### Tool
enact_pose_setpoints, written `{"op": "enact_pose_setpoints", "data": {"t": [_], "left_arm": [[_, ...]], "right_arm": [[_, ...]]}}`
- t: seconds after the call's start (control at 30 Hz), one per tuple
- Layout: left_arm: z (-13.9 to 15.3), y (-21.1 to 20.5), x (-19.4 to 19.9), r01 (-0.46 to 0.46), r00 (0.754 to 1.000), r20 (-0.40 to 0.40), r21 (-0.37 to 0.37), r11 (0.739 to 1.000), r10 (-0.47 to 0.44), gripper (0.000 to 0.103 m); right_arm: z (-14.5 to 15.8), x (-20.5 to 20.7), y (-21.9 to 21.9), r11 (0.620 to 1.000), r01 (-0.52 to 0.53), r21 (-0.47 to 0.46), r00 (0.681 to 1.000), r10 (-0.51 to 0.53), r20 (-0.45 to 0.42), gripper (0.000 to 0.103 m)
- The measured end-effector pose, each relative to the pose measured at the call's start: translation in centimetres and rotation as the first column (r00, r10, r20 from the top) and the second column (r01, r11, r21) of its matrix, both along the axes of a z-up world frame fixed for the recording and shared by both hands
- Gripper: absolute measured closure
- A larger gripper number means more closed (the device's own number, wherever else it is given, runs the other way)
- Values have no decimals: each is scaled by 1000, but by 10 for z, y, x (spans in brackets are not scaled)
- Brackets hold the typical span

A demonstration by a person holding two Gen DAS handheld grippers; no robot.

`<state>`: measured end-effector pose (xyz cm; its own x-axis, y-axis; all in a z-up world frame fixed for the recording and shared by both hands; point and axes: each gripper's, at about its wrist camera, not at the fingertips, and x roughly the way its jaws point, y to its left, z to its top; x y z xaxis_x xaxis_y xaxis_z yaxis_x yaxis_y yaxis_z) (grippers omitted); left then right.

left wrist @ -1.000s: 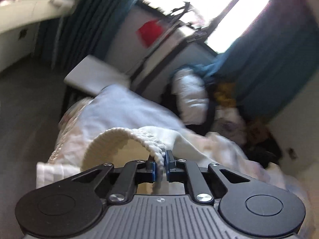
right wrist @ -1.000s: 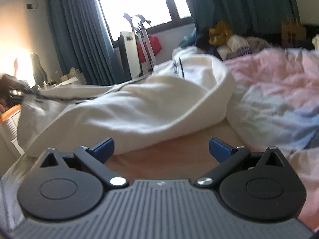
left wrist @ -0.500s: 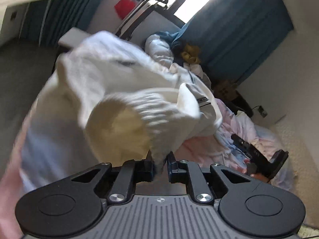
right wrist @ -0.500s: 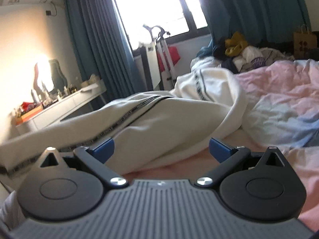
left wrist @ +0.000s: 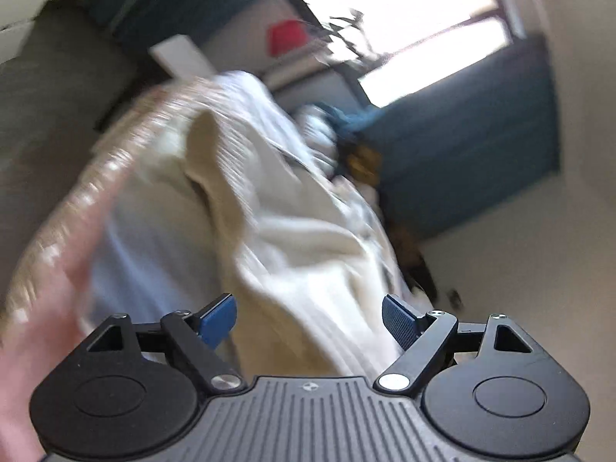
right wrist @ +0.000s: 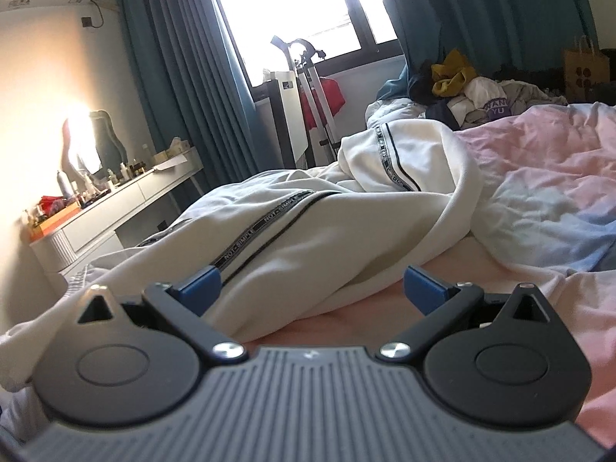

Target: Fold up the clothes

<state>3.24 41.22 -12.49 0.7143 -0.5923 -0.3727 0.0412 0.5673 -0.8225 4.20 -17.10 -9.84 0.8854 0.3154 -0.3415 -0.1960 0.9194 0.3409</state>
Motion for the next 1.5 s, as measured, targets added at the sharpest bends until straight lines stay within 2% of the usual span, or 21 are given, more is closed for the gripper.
{"op": "enact_pose_setpoints", "data": {"t": [0.1, 0.23, 0.27, 0.33, 0.37, 0.4, 0.43, 0.47, 0.53, 0.57, 0.73, 0.87, 0.93, 1.0, 1.07, 1.13, 1.2, 1.23, 1.3, 1.4, 1.5], "left_arm": [[-12, 8, 52, -63, 997, -45, 29, 998, 64, 19], [-17, 15, 114, -120, 993, -22, -4, 993, 120, 23], [-17, 16, 131, -133, 991, -25, -9, 991, 132, 28], [-15, 16, 161, -118, 992, -39, -26, 993, 117, 41], [-13, 13, 176, -105, 993, -50, -24, 994, 103, 52], [-10, 9, 190, -91, 994, -63, -5, 996, 90, 66], [-6, 4, 201, -77, 994, -78, 28, 997, 79, 73], [1, -4, 211, -61, 995, -76, 72, 996, 67, 94], [23, -22, 226, -48, 998, -38, 175, 983, 55, 94], [36, -26, 231, -70, 997, -8, 213, 975, 73, 94], [99, -20, 267, -210, 978, 62, 278, 937, 201, 95], [145, -12, 301, -331, 943, 126, 362, 871, 306, 95], [145, -13, 327, -339, 940, 108, 417, 843, 325, 94], [134, -18, 354, -318, 943, 68, 468, 824, 326, 94], [110, -28, 376, -267, 952, 5, 502, 822, 306, 92], [86, -42, 395, -239, 954, -25, 533, 811, 297, 74], [72, -51, 399, -251, 949, -16, 561, 789, 314, 47], [69, -54, 397, -257, 949, -6, 568, 782, 316, 41], [70, -56, 384, -272, 946, 13, 576, 771, 323, 26], [84, -55, 344, -286, 946, 45, 579, 764, 320, 19], [104, -49, 294, -317, 937, 79, 602, 732, 341, 9]], "right_arm": [[-4, 5, 1, 1000, 3, 0, 1000, -3, -10, 0], [-14, 13, -2, 1000, 24, -6, 999, -25, -45, 0], [-16, 16, -3, 999, 32, -4, 998, -33, -56, 0], [-19, 21, -3, 999, 39, 0, 997, -39, -70, 0], [-20, 22, -2, 999, 40, -1, 996, -40, -75, 0], [-21, 24, -2, 999, 43, -1, 996, -43, -78, 0], [-22, 26, -3, 999, 48, -1, 996, -48, -76, 0], [-22, 27, -4, 999, 53, -1, 996, -53, -74, 0], [-23, 30, -5, 998, 63, 0, 996, -63, -70, 0], [-23, 31, -6, 998, 68, 0, 995, -68, -68, 0], [-25, 38, -9, 996, 93, 0, 994, -93, -58, 0], [-26, 43, -11, 994, 113, 1, 992, -113, -50, 0], [-27, 46, -13, 992, 123, 1, 991, -123, -46, 0], [-28, 51, -16, 990, 138, 1, 989, -137, -48, 0], [-29, 56, -22, 988, 154, 4, 987, -153, -52, 0], [-29, 58, -27, 986, 166, 7, 985, -165, -48, 0], [-30, 59, -30, 986, 167, 9, 985, -166, -44, 0], [-30, 59, -31, 986, 165, 9, 985, -164, -43, 0], [-29, 59, -33, 987, 161, 11, 986, -160, -39, 0], [-24, 53, -33, 988, 153, 13, 988, -152, -23, 0], [-18, 47, -34, 989, 144, 15, 990, -144, -7, 0]]}}
